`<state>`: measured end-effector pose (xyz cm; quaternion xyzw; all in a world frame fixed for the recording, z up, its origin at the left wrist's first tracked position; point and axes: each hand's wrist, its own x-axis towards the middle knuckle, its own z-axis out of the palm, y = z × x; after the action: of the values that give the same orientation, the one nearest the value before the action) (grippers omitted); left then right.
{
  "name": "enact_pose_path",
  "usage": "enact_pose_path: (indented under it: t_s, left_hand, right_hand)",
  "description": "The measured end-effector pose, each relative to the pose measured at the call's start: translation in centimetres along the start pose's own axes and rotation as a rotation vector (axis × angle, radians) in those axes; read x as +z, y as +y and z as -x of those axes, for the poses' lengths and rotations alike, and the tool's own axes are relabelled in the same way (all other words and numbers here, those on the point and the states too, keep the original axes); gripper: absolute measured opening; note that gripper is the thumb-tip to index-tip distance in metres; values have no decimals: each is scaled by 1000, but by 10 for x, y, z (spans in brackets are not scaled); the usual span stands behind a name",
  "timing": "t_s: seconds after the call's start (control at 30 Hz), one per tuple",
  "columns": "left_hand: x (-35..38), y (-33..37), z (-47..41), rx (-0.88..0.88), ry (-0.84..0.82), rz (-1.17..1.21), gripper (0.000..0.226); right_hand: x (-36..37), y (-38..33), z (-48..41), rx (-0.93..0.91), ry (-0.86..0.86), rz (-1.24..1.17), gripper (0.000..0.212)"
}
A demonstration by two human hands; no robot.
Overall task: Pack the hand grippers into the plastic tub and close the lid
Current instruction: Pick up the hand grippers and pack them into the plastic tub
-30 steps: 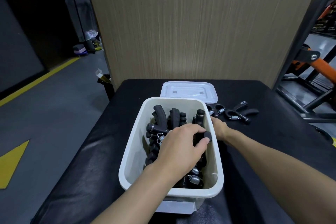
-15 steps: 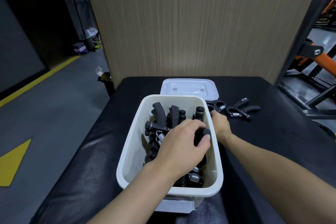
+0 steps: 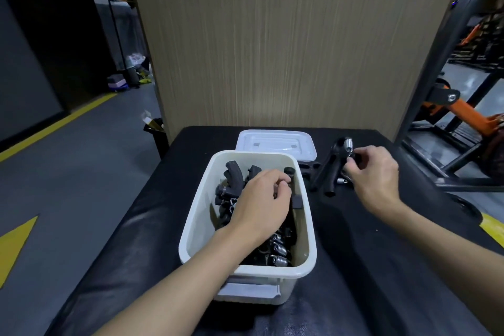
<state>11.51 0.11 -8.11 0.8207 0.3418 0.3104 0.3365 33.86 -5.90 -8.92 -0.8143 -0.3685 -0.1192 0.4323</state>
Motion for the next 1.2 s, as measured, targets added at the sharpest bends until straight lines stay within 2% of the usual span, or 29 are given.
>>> enact_pose_path:
  t_s: [0.13,0.33,0.5,0.63,0.8,0.93,1.03,1.2]
  left_hand:
    - [-15,17,-8,-37,37,84,23]
    - [-38,34,-21,-46,96,248,22]
    - [-47,37,-21,-94,77,290,23]
    - [-50,43,-17,-207,-6,476,19]
    - [-50,42,-17,-228,-102,420,19]
    - [-49,39,-15,-284,-164,467,33]
    - [-51,34,-14,-310,-198,497,33]
    - [-49,28,-16,-352,-138,525,27]
  right_hand:
    - [-28,-36,-3,-122,114,-122,18]
    - [-44,-86,7,-281,143,-266,15]
    - [-42,-108,16,-245,2,-441,14]
    - [-38,-115,22,-183,-125,-538,5]
    - [-37,-119,23,-175,-206,-509,11]
    - [-36,-124,25,-198,-249,-496,9]
    - [-31,-129,25,-201,-295,-494,15]
    - [-23,-134,28,-196,-327,-481,16]
